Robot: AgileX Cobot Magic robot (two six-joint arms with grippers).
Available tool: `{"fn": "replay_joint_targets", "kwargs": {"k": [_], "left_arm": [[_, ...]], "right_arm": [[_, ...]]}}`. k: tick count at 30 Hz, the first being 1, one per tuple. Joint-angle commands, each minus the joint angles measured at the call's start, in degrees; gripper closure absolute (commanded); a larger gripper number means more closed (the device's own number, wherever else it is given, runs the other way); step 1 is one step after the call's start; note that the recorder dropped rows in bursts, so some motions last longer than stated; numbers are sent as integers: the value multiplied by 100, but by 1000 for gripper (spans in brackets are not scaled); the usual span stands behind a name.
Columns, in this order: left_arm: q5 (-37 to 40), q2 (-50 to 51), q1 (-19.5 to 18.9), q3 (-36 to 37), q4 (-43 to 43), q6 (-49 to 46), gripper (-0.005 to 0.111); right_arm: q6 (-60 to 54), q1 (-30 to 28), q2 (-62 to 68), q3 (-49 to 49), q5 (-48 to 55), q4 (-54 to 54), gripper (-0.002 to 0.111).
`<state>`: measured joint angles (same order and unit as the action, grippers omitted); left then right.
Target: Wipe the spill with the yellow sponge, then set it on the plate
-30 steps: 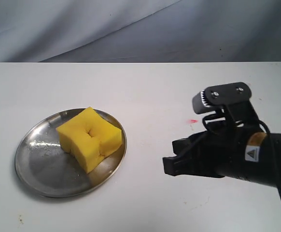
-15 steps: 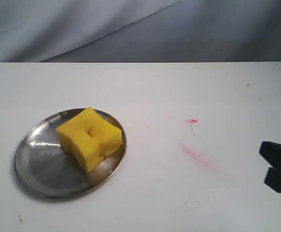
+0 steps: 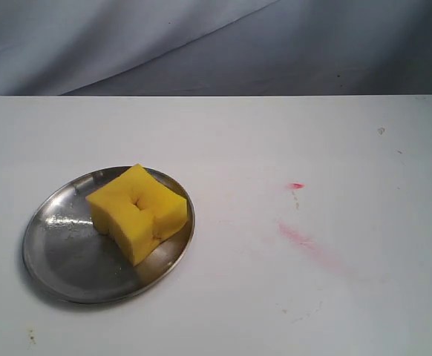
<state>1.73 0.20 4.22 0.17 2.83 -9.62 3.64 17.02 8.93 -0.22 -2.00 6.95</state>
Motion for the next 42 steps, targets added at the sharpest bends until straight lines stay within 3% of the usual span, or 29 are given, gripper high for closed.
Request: {"fn": "replay_joint_targets", "kwargs": {"k": [1, 13, 42], "left_arm": [[-26, -20, -25, -17, -41, 50, 107], [-26, -20, -25, -17, -41, 50, 107], [-26, -20, -25, -17, -41, 50, 107]], "right_arm": [[-71, -116, -691, 22, 83, -229, 108], [-667, -116, -893, 22, 125, -62, 108], [-553, -105, -893, 22, 307, -474, 108]]}}
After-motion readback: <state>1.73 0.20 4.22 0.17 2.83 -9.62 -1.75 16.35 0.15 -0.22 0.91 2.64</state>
